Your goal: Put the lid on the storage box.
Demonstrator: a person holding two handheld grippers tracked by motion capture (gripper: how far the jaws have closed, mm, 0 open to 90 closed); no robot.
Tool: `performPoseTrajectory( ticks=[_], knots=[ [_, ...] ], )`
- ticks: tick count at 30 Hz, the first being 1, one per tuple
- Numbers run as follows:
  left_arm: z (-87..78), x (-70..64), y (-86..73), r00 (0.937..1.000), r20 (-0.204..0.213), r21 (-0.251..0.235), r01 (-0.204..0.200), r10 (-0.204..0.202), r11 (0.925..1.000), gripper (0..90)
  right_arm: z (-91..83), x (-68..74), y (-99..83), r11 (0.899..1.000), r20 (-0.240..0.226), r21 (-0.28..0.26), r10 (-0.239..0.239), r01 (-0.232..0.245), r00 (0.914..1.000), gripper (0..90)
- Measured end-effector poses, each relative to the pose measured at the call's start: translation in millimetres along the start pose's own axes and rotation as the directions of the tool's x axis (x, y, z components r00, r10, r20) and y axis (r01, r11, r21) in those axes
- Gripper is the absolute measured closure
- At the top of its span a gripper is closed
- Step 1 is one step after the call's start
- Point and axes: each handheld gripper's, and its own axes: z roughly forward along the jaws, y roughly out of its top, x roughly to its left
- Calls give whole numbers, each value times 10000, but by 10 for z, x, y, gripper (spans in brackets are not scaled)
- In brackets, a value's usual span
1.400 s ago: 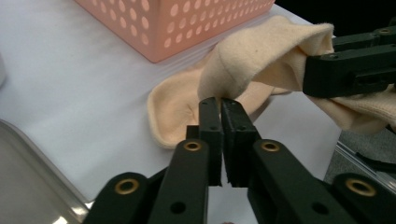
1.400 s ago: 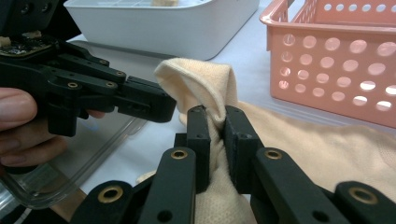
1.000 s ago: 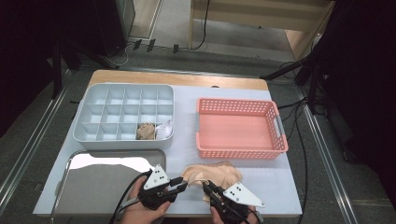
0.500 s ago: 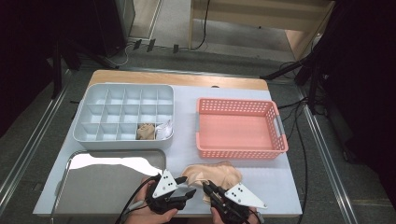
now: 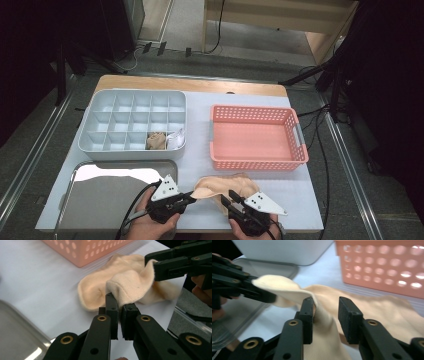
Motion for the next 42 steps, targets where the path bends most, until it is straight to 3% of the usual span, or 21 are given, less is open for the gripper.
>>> performPoseTrajectory(
  ticks=[2, 9, 14, 18, 22, 27, 32, 35, 37, 39, 42],
  knots=[
    [1, 32, 2, 9997, 39, 64, 234, -235, 9997, 867, -32, -53, 1, 10000, 121, -46, 19, -19, 9999, 650],
    [11, 59, -6, 9987, 11, 145, 504, -504, 9986, 852, -175, -138, -5, 9996, 555, -267, 59, -44, 9984, 670],
    [-3, 86, -7, 9979, 9, 90, 642, -642, 9979, 827, -220, -200, -52, 9999, 1130, -21, -167, 170, 9935, 692],
    [-9, 91, -7, 9978, 30, 36, 664, -664, 9978, 815, -274, -220, -39, 9992, 612, -381, 105, -82, 9981, 687],
    [3, 98, -9, 9974, -62, 56, 714, -713, 9974, 810, -304, -123, -86, 9989, 8, -327, -345, 345, 9994, 677],
    [6, 90, -9, 9971, -57, 38, 759, -759, 9971, 802, -261, 19, -166, 9977, -172, 96, -665, 667, 9976, 615],
    [-11, 96, -4, 9963, -115, -31, 848, -849, 9964, 797, -143, 50, -224, 9914, -322, 821, -997, 1021, 9945, 533],
    [-16, 107, -3, 9963, -120, -48, 856, -857, 9963, 798, -124, 77, -247, 9818, 197, 1055, -1610, 1581, 9868, 635],
    [-18, 111, -3, 9962, -97, -50, 860, -860, 9963, 803, -143, 73, -240, 9816, 327, 952, -1695, 1657, 9850, 736],
    [-19, 112, -3, 9962, -78, -42, 862, -862, 9963, 806, -164, 46, -225, 9843, 535, 866, -1590, 1540, 9858, 832],
    [-15, 109, -2, 9964, -71, -51, 844, -844, 9964, 808, -178, -27, -203, 9896, 982, 814, -1267, 1189, 9871, 900]
  ],
)
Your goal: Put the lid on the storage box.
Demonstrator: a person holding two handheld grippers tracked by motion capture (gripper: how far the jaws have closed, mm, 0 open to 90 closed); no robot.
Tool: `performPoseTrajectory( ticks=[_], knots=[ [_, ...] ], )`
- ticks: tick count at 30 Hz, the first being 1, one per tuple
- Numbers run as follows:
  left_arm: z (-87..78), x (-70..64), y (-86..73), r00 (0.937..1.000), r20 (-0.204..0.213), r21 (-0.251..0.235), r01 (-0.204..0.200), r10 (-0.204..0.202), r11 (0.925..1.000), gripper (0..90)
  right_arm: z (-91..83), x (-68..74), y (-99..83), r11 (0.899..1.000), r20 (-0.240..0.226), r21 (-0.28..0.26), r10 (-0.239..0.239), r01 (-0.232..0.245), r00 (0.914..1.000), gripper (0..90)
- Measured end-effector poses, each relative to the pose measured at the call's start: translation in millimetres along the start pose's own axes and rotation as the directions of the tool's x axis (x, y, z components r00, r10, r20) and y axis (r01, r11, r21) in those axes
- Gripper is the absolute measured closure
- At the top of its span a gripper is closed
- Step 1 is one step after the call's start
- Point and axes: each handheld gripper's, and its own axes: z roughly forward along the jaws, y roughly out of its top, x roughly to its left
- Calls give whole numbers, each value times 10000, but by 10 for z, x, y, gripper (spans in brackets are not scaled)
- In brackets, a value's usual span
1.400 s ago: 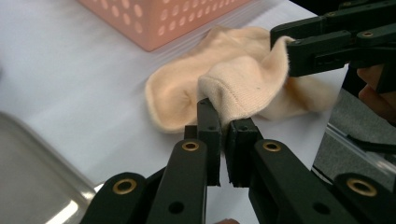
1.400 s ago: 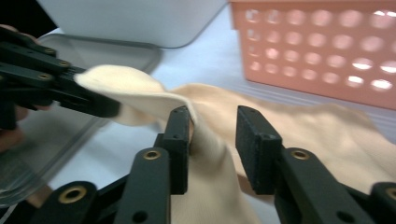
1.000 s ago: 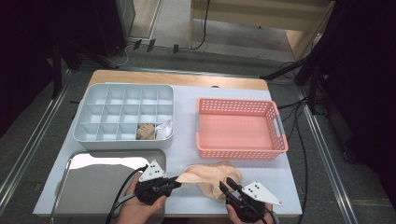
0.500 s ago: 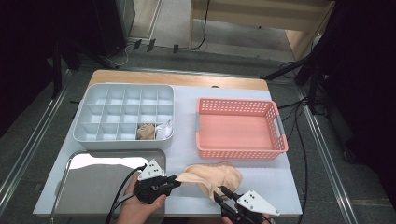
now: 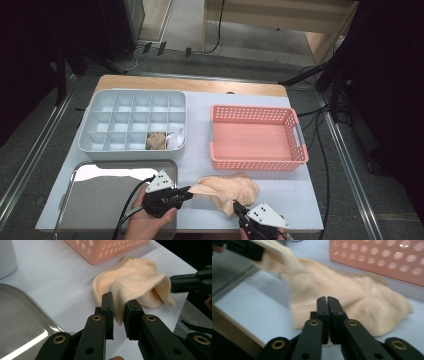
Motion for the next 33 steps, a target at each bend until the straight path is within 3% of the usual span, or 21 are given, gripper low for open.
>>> performPoseTrajectory(
  ticks=[4, 7, 10, 15, 17, 20, 26, 33],
  knots=[
    [4, -9, -1, 10000, -24, 27, -32, 32, 10000, 806, 2, -85, 36, 9992, 71, -253, 299, -297, 9995, 900],
    [3, -3, -1, 10000, 3, -2, 4, -4, 10000, 806, -55, -85, 40, 9968, -626, -581, 510, -546, 9967, 803],
    [9, 4, -3, 10000, 5, 30, 17, -17, 10000, 805, -80, -3, 9, 9983, -965, -547, 137, -190, 9952, 720],
    [0, -8, -2, 10000, -6, -9, 31, -31, 10000, 800, 33, 108, -6, 9999, -1332, -58, -152, 145, 9910, 556],
    [-8, 5, 1, 10000, -35, -16, 6, -6, 10000, 800, 85, 168, -29, 9981, -1223, 223, -540, 572, 9910, 535],
    [-8, 14, -1, 10000, -36, -36, 22, -22, 10000, 802, 125, 214, -49, 9923, -648, 543, -1077, 1113, 9921, 606],
    [-16, 13, 1, 10000, -24, -13, 37, -37, 10000, 815, 71, 128, -39, 9964, -451, 532, -634, 658, 9970, 852],
    [-11, 12, 0, 10000, 20, 25, -54, 54, 10000, 825, 6, 62, -5, 9993, -430, 180, -310, 318, 9986, 881]
  ],
)
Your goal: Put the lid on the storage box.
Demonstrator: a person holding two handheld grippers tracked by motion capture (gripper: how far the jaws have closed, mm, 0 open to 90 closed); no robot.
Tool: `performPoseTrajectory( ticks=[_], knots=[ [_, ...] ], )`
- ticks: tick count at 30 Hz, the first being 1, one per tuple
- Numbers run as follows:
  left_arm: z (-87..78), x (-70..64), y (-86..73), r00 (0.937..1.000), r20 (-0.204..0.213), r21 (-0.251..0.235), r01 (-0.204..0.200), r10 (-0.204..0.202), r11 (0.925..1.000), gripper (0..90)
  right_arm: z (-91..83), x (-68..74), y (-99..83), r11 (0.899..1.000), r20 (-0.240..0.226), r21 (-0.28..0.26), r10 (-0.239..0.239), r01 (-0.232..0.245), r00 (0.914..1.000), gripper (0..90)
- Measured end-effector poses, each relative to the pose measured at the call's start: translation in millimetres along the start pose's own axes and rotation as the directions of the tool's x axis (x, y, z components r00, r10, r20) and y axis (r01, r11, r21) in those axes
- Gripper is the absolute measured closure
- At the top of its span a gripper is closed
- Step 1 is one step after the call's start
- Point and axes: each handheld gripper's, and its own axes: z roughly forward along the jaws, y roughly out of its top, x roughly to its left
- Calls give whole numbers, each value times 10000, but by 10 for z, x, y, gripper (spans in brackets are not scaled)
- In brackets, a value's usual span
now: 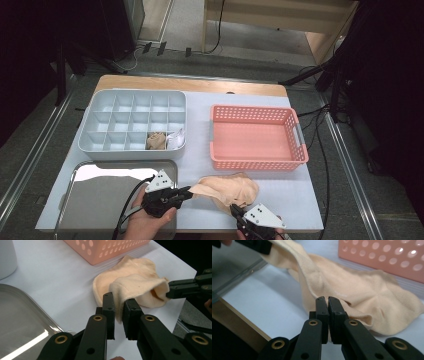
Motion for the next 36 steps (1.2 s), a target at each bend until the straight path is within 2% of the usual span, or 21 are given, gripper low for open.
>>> performPoseTrajectory(
  ticks=[5, 9, 12, 15, 16, 18, 19, 20, 21, 24, 26, 27, 29, 31, 34, 36],
  knots=[
    [-13, -16, -4, 9997, 170, 155, -157, 154, 9998, 885, -95, -91, 29, 9953, 46, -613, 757, -753, 9971, 878],
    [-41, -54, 9, 9985, 365, 135, -419, 414, 9990, 893, -187, -140, 56, 9899, 26, -1067, 947, -938, 9955, 879],
    [-68, -82, 22, 9962, 613, 354, -639, 617, 9973, 893, -296, -145, 101, 9852, -218, -1365, 1013, -1033, 9946, 880],
    [-119, -127, 34, 9892, 1098, 615, -1043, 971, 9926, 893, -411, -142, 139, 9838, -277, -1528, 904, -936, 9955, 880],
    [-138, -145, 39, 9835, 1392, 662, -1256, 1154, 9899, 893, -456, -146, 143, 9829, -337, -1575, 912, -954, 9953, 879],
    [-162, -184, 46, 9747, 1559, 861, -1753, 1605, 9807, 893, -526, -169, 146, 9818, -555, -1592, 955, -1033, 9939, 878],
    [-152, -188, 46, 9723, 1692, 996, -1795, 1611, 9787, 892, -547, -177, 144, 9822, -560, -1515, 1034, -1108, 9931, 877],
    [-138, -185, 45, 9733, 1638, 1130, -1806, 1609, 9771, 891, -549, -194, 141, 9831, -491, -1463, 1038, -1100, 9934, 876],
    [-114, -168, 42, 9762, 1523, 1138, -1722, 1541, 9785, 887, -534, -214, 139, 9837, -431, -1353, 1132, -1181, 9926, 874],
    [2, -97, 29, 9920, 923, 1134, -959, 856, 9889, 856, -391, -313, 163, 9842, -209, -940, 1486, -1499, 9887, 872],
    [73, -57, 30, 9969, 521, 1154, -645, 588, 9912, 822, -252, -382, 195, 9851, 0, -650, 1598, -1594, 9872, 872],
    [95, -38, 32, 9982, 321, 1094, -530, 498, 9926, 806, -178, -414, 212, 9850, 106, -532, 1650, -1642, 9862, 872],
    [114, -4, 44, 9997, 111, 944, -246, 236, 9952, 794, -33, -474, 244, 9880, 356, -311, 1525, -1514, 9877, 872],
    [115, 20, 55, 9996, -287, 658, -59, 78, 9978, 772, 90, -530, 274, 9907, 674, -212, 1357, -1346, 9884, 861],
    [101, 68, 56, 9987, -484, 476, 207, -184, 9987, 748, 214, -620, 293, 9888, 1099, -234, 1493, -1476, 9827, 806],
    [95, 78, 40, 9984, -485, 463, 301, -279, 9985, 738, 208, -656, 285, 9839, 1068, -422, 1774, -1738, 9783, 769]
  ],
)
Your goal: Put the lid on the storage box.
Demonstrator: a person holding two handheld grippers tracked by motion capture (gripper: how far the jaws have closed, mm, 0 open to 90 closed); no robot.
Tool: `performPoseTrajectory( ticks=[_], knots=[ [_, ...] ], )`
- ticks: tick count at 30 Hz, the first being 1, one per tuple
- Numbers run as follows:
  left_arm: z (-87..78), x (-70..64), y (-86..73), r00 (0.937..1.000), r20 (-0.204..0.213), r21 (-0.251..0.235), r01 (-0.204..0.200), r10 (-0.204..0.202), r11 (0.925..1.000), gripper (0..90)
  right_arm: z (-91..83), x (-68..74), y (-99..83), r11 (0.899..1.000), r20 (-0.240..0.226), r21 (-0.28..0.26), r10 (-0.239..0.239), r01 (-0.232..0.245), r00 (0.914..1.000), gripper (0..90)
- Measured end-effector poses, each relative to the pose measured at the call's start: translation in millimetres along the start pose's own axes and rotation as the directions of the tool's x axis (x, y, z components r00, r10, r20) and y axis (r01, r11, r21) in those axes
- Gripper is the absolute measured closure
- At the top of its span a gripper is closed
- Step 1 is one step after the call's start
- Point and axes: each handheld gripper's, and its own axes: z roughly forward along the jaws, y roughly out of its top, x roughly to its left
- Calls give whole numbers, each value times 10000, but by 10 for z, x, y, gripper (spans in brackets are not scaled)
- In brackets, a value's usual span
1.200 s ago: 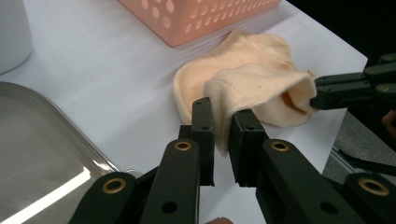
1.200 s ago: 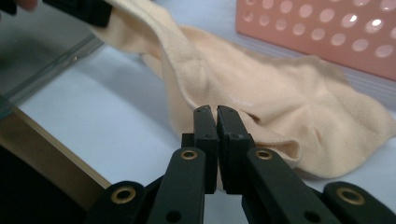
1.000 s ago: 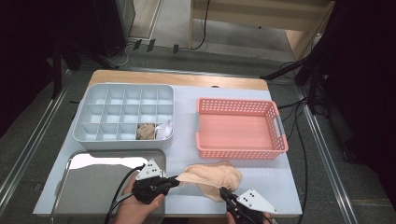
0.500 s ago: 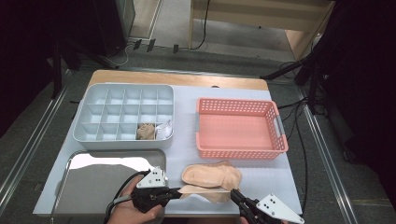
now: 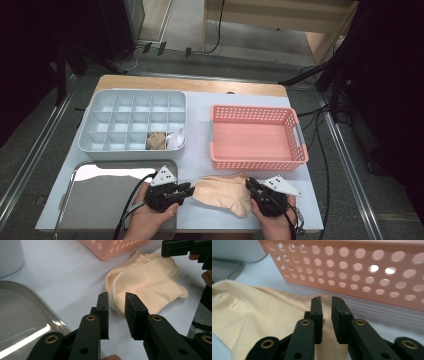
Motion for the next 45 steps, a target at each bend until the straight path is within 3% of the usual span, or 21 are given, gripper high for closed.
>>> performPoseTrajectory(
  ticks=[9, 14, 17, 19, 23, 28, 33, 45],
  knots=[
    [-26, 1, -31, 9997, 119, -201, 231, -229, 9995, 734, -303, -73, -195, 9984, -3, -91, 551, -551, 9985, 744],
    [-30, -5, -33, 9996, 215, -162, 169, -165, 9997, 784, -275, -40, -297, 9981, -298, 216, 589, -582, 9978, 697],
    [-29, -3, -39, 9998, 199, -116, 71, -69, 9999, 820, -249, -1, -300, 9953, 92, 344, 901, -903, 9959, 673],
    [-32, -3, -43, 9998, 172, -160, 65, -62, 9999, 837, -253, 24, -309, 9947, -30, 258, 994, -992, 9950, 671],
    [-39, -5, -46, 9999, 147, -158, 42, -40, 9999, 878, -250, 124, -367, 9971, 464, 628, 407, -435, 9981, 696],
    [-41, -37, -51, 9997, 250, -149, -36, 40, 9999, 900, -258, 129, -372, 9983, 697, 452, 342, -374, 9970, 814],
    [-54, -41, -50, 9993, 351, -158, -91, 97, 9998, 900, -277, 130, -363, 9983, 568, 431, 362, -387, 9977, 877],
    [-77, -35, -56, 9991, 415, -218, -84, 93, 9997, 900, -350, 123, -336, 9989, 391, 65, 455, -458, 9982, 883]
  ],
)
